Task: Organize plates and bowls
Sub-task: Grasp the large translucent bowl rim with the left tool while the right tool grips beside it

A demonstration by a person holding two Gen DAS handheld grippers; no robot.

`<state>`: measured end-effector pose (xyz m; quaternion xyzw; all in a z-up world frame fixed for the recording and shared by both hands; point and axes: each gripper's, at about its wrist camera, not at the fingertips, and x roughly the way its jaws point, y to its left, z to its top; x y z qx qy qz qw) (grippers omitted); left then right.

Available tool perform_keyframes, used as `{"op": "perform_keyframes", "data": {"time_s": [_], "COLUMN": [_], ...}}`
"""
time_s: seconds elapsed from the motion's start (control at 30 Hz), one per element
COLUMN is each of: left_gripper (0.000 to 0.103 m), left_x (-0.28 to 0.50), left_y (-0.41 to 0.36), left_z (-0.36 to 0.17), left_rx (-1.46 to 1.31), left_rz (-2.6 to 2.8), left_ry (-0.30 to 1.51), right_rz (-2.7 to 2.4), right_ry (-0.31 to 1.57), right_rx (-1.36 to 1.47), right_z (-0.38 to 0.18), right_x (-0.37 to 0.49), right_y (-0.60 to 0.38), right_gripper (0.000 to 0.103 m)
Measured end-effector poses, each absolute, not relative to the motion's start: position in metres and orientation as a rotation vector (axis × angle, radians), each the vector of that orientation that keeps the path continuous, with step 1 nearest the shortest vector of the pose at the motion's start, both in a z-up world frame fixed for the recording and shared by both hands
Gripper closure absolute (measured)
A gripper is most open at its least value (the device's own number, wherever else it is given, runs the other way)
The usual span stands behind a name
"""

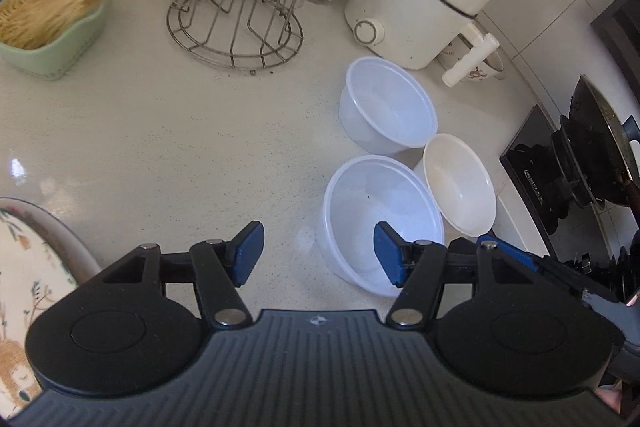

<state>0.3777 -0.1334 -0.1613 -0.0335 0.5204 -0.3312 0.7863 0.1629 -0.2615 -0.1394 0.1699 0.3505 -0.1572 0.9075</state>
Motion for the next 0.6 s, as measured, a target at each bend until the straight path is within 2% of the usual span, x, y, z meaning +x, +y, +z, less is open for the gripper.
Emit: {"op": "perform_keyframes", "data": {"time_s": [0.3,0.37,0.4,0.43,0.47,0.53,0.6], "left_gripper": [0.039,0.047,0.049,0.058,0.068,0.078,0.081], "left_x": [0.394,0.396,0.397,0.398,0.398,0.396,0.393], "left_y": [-0.151,-0.155,-0.157,-0.159,-0.160,-0.162,-0.163], "left_z": [-0.185,-0.189,-0.191,-0.193,-0.195,-0.195,-0.193], "left_rx": [-0.109,-0.105,-0.108,-0.108,-0.105,-0.095,-0.096], "left_rz": [-0.746,-0.745,-0.747,-0.749,-0.754,-0.758,-0.757], "left_ry": [1.188,1.202,1.210,1.218,1.227,1.230,1.223], "right_rz": [-0.347,-0.347,-0.348,-0.344,-0.338,-0.332,-0.315], "right_ry": [0.799,0.819,0.829,0.836,0.845,0.855,0.856], "right_rx": [0.465,0.467,0.467,0.475,0.487,0.496,0.475], "right_z": [-0.163,-0.167,-0.170,-0.173,-0.176,-0.178,-0.175], "right_x": [0.183,0.186,0.186,0.186,0.186,0.187,0.189], "right_y": [-0.277,-0.276,-0.276,-0.275,-0.276,-0.276,-0.274], "right_gripper": [0.054,0.055,0.062,0.070,0.073,0.080,0.082]}}
